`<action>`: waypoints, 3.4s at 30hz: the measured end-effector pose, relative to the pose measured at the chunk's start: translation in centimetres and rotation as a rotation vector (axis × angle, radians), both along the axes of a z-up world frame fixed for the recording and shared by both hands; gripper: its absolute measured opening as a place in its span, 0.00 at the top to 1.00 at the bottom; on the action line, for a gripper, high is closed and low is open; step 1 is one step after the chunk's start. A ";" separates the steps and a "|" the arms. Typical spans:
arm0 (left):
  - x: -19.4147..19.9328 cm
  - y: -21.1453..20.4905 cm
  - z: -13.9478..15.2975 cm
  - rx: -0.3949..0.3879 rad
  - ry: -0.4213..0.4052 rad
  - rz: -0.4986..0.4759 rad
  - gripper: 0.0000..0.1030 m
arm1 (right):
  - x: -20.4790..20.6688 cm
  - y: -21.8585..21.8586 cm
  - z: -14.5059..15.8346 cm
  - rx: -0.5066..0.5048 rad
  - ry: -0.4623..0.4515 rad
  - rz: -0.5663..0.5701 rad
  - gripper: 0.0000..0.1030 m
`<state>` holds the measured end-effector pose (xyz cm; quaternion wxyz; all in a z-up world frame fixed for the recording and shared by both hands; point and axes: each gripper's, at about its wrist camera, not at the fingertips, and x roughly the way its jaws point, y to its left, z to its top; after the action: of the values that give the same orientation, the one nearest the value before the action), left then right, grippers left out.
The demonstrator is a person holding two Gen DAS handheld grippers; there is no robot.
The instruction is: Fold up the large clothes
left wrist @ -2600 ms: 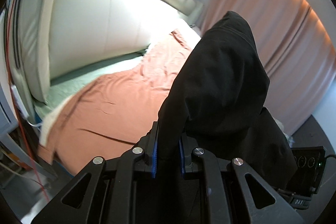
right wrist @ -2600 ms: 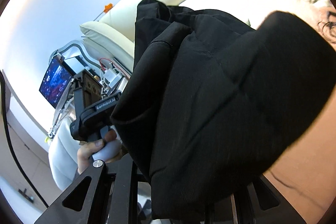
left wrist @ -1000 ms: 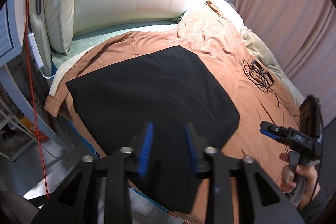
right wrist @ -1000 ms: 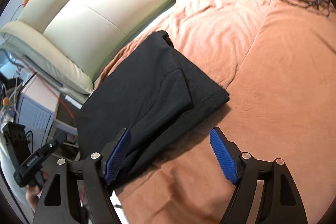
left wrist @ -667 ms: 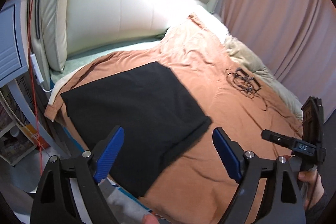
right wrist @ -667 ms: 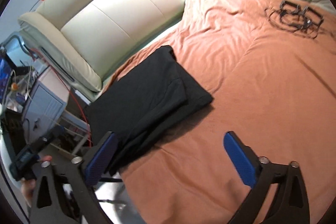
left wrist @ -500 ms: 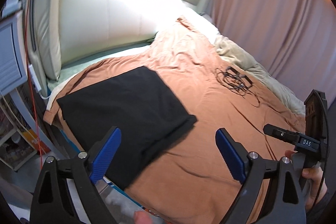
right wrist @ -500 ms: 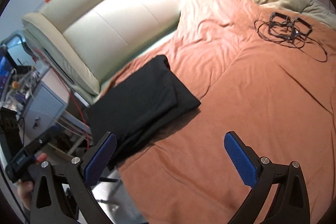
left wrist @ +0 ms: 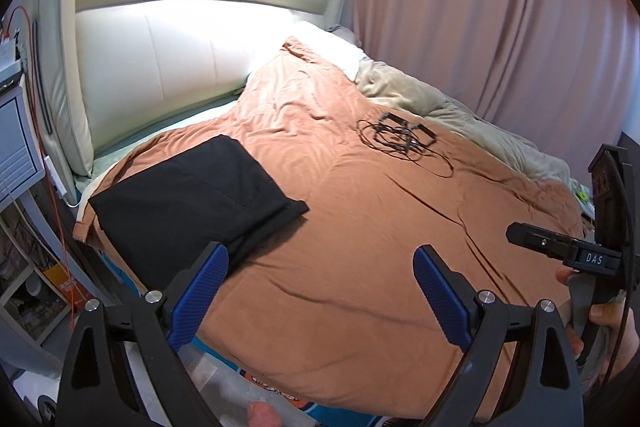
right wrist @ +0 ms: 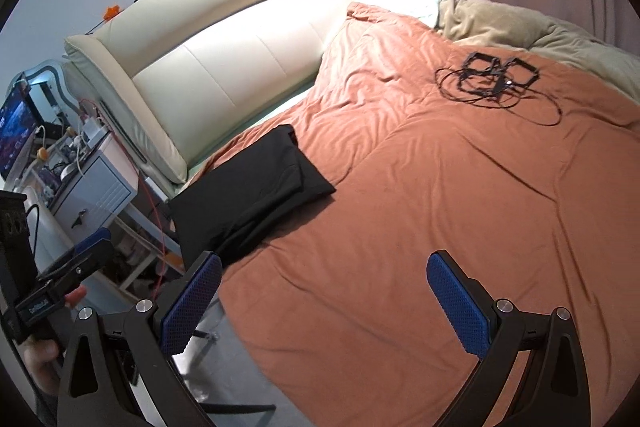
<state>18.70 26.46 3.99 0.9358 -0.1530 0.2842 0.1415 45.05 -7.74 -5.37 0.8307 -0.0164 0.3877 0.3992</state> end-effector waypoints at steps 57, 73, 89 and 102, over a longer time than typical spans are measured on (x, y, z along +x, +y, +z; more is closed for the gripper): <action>-19.1 -19.2 -4.3 0.120 -0.161 -0.191 0.00 | -30.7 -25.3 -1.8 0.027 -0.391 -0.360 0.00; -19.7 -19.0 -4.0 0.115 -0.183 -0.201 0.00 | -31.0 -24.5 -2.4 0.041 -0.368 -0.350 0.00; -20.7 -19.5 -4.4 0.106 -0.193 -0.216 0.00 | -31.3 -25.7 -2.5 0.048 -0.363 -0.371 0.00; -21.4 -19.3 -4.4 0.108 -0.203 -0.233 0.00 | -31.5 -26.2 -2.7 0.041 -0.344 -0.377 0.00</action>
<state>-2.66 7.14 -0.41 0.9767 -0.0821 0.1961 0.0307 13.50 -33.91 -8.11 0.9444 0.0051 0.2286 0.2362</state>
